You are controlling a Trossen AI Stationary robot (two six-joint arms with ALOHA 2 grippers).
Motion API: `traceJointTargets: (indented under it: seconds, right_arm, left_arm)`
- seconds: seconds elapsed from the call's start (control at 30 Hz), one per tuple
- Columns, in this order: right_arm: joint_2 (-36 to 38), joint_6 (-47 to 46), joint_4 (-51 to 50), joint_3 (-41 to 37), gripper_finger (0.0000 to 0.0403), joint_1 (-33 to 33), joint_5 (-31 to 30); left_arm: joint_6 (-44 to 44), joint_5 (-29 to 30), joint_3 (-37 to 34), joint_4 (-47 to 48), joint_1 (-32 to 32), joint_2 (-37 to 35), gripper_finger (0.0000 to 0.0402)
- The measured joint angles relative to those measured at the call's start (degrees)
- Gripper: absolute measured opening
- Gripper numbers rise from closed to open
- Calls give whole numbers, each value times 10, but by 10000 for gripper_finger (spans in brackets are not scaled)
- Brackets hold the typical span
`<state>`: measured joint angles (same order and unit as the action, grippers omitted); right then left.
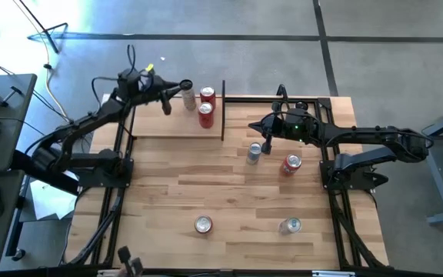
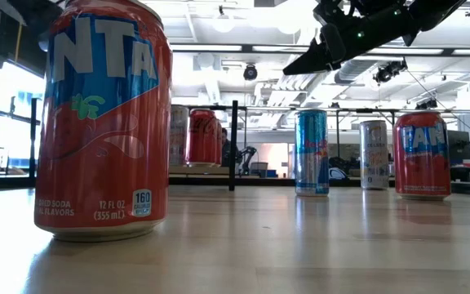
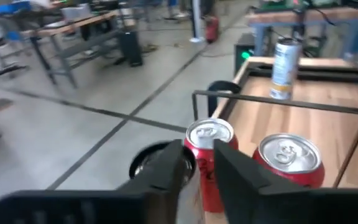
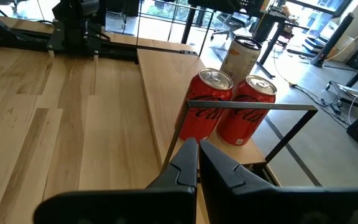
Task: Place canned beverage on shelf
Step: Put the bottom white yellow soda can on the shelf
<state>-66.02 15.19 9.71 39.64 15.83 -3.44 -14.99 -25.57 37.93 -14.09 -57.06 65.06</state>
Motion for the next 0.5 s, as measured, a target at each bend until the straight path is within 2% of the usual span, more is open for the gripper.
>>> traceJointTargets:
  seconds: [0.07, 0.13, 0.23, 0.5]
  right_arm:
    - [0, 2, 0, 0, 0, 0, 0]
    - [0, 2, 0, 0, 0, 0, 0]
    - [0, 3, 0, 0, 0, 0, 0]
    - [0, 3, 0, 0, 0, 0, 0]
  left_arm:
    - [31, 33, -31, -30, 8, -13, 31]
    - [61, 71, -61, -58, 10, -21, 8]
    - [86, 105, -96, -94, 8, -20, 13]
    - [89, 106, -128, -124, 9, -7, 2]
